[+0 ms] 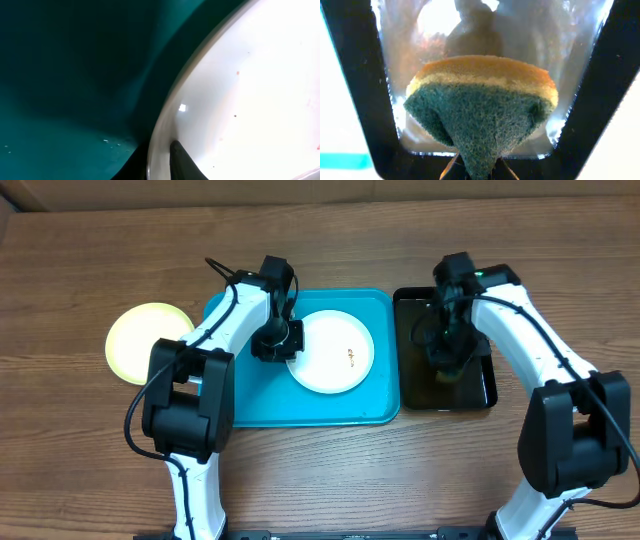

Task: Clean dirty plates on tray and stack at the side
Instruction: 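Dip and rub the sponge in the water with the right gripper, then scrub the white plate with the sponge in the right gripper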

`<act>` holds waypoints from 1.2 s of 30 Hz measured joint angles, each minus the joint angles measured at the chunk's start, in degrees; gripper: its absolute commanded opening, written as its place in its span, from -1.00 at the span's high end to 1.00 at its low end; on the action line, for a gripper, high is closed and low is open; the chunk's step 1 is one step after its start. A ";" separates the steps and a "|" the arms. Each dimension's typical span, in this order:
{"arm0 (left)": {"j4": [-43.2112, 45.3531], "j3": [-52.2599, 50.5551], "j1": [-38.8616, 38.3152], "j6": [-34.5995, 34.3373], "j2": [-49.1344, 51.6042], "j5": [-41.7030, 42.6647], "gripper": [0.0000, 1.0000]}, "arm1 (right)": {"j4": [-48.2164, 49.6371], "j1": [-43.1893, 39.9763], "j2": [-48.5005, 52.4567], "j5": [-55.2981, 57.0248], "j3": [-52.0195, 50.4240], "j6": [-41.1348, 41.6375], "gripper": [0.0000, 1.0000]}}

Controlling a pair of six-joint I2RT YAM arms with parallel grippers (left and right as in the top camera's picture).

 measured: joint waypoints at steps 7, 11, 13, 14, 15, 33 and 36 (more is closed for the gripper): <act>0.26 -0.07 -0.09 0.00 0.00 0.37 0.70 | -0.70 4.24 0.00 1.46 5.97 0.92 0.93; 0.26 -0.09 -0.09 0.00 0.00 0.50 0.70 | 5.09 8.33 0.00 -0.74 6.05 2.14 0.93; 0.26 -0.11 -0.09 0.00 0.00 0.55 0.70 | 8.96 10.86 0.00 -1.33 6.05 3.15 0.93; 0.26 -0.09 -0.09 0.00 0.00 0.55 0.70 | 10.86 12.26 0.00 -1.70 6.05 3.98 0.93; 0.26 -0.09 -0.09 0.02 0.00 0.55 0.69 | 12.20 13.38 0.00 -1.79 6.03 4.48 0.92; 0.22 -0.09 -0.09 0.02 0.00 0.79 0.65 | 17.03 21.55 10.38 8.33 5.68 14.53 0.93; 0.20 -0.09 -0.09 0.00 0.00 0.79 0.64 | 17.05 21.55 12.26 8.66 5.68 15.69 0.92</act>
